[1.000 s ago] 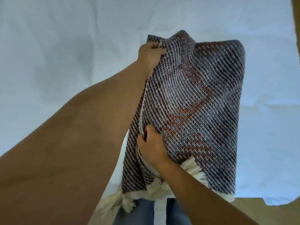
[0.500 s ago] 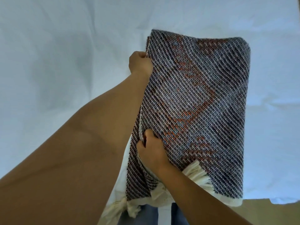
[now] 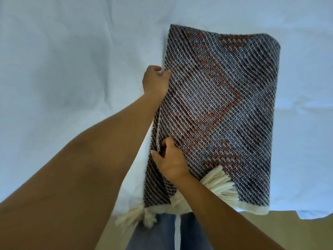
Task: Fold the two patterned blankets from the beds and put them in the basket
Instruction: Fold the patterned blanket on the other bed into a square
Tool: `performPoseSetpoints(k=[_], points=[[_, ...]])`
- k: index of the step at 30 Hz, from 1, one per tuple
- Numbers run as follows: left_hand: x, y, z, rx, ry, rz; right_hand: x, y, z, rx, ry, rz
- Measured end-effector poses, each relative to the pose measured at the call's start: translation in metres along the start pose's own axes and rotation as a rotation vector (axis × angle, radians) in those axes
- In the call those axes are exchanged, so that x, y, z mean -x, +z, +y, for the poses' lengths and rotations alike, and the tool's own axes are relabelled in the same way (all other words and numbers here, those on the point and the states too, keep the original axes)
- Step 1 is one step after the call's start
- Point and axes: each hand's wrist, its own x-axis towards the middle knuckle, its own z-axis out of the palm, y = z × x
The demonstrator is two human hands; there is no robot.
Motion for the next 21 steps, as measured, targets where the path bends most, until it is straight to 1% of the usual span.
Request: performPoseSetpoints(k=[2,5,7,10,13,16,18,20,21], points=[[0.038,-0.007,-0.032,-0.024,0.06,-0.003,0.012,0.0,0.01,0.009,-0.011,0.014],[0.094,-0.013,-0.083,-0.065,0.006,-0.026,0.029,-0.003,0.024,0.084,-0.082,0.03],[0.122,-0.017,-0.108,-0.092,-0.006,-0.011,0.038,-0.006,0.031,0.101,-0.125,0.036],[0.152,-0.022,-0.129,-0.099,-0.001,-0.001,0.05,-0.009,0.036,0.112,-0.144,0.041],[0.177,-0.027,-0.145,-0.138,0.006,-0.044,0.064,-0.01,0.045,0.236,-0.128,0.013],[0.193,-0.035,-0.152,-0.099,-0.039,-0.072,0.078,-0.007,0.052,0.329,-0.077,-0.039],[0.196,-0.039,-0.151,-0.072,-0.061,-0.044,0.087,0.005,0.047,0.305,-0.073,-0.034],[0.195,-0.047,-0.151,-0.11,-0.045,0.034,0.098,0.027,0.038,0.192,-0.111,-0.045],[0.194,-0.051,-0.152,-0.132,-0.041,0.069,0.103,0.039,0.034,0.121,-0.132,-0.079]])
